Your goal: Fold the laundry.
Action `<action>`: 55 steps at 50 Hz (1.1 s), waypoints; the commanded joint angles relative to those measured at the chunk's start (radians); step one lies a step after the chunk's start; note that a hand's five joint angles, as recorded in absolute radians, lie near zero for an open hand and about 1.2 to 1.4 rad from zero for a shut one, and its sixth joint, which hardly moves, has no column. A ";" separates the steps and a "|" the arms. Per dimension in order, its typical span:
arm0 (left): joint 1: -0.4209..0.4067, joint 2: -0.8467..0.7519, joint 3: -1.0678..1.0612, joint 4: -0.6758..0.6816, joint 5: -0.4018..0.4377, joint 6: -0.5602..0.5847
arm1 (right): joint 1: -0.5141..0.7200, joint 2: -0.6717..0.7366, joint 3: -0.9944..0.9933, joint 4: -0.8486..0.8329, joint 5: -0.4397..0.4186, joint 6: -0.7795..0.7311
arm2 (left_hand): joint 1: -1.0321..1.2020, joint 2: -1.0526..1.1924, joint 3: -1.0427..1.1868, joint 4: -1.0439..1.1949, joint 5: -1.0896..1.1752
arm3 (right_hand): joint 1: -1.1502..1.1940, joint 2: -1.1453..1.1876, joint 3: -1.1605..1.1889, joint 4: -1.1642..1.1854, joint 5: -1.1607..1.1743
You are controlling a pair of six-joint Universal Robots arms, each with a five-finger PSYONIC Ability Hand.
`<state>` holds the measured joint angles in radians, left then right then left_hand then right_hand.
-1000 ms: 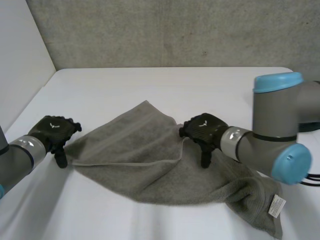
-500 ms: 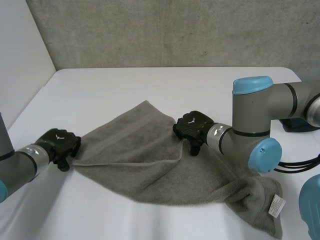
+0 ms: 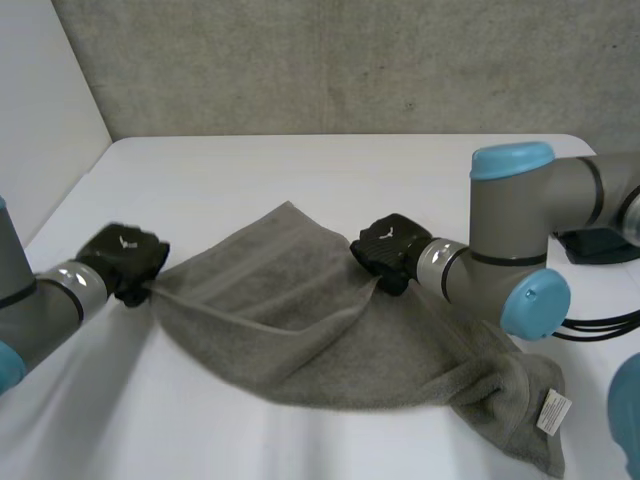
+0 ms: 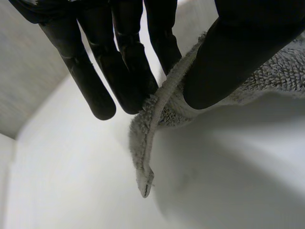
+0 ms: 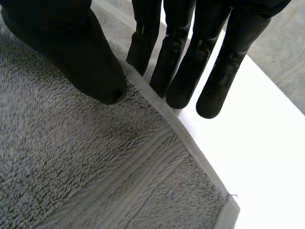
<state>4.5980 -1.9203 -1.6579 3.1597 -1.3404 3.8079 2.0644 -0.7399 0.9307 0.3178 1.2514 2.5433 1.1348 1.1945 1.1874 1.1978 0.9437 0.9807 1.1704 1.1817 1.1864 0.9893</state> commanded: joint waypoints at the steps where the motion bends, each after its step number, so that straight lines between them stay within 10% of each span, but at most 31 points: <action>1: -0.030 0.171 0.013 0.039 0.001 -0.103 | -0.010 -0.116 0.022 0.211 -0.013 -0.014 | 0.261 0.202 0.209 0.198 0.278 | 0.416 0.226 0.215 0.210 0.232; 15: -0.085 0.291 0.066 0.043 0.001 -0.215 | -0.056 -0.296 0.171 0.465 -0.050 -0.123 | 0.261 0.202 0.209 0.198 0.278 | 0.416 0.226 0.215 0.210 0.232; 22: -0.111 0.276 0.060 0.043 0.001 -0.223 | -0.061 -0.291 0.209 0.268 -0.043 0.043 | 0.261 0.202 0.209 0.198 0.278 | -0.366 -0.556 -0.567 -0.572 -0.549; 28: -0.116 0.264 0.053 0.045 0.001 -0.223 | -0.055 -0.236 0.209 0.248 -0.035 0.042 | 0.261 0.202 0.209 0.198 0.278 | -0.581 -0.771 -0.782 -0.787 -0.764; 39: -0.100 0.259 0.050 0.059 0.001 -0.221 | -0.105 -0.165 0.207 0.271 0.005 -0.040 | 0.261 0.202 0.209 0.198 0.278 | -0.614 -0.804 -0.815 -0.820 -0.797; 55: -0.096 0.259 0.047 0.059 -0.002 -0.221 | -0.127 -0.271 0.456 0.028 -0.012 0.213 | 0.261 0.202 0.209 0.198 0.278 | -0.587 -0.777 -0.788 -0.793 -0.771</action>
<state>4.5022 -1.6614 -1.6099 3.2183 -1.3401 3.5877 1.9331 -0.9604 1.2787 0.4431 1.2491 2.7219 1.1348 1.1972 1.1910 1.1984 0.9437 0.3357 0.3957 0.3725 0.3651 0.1878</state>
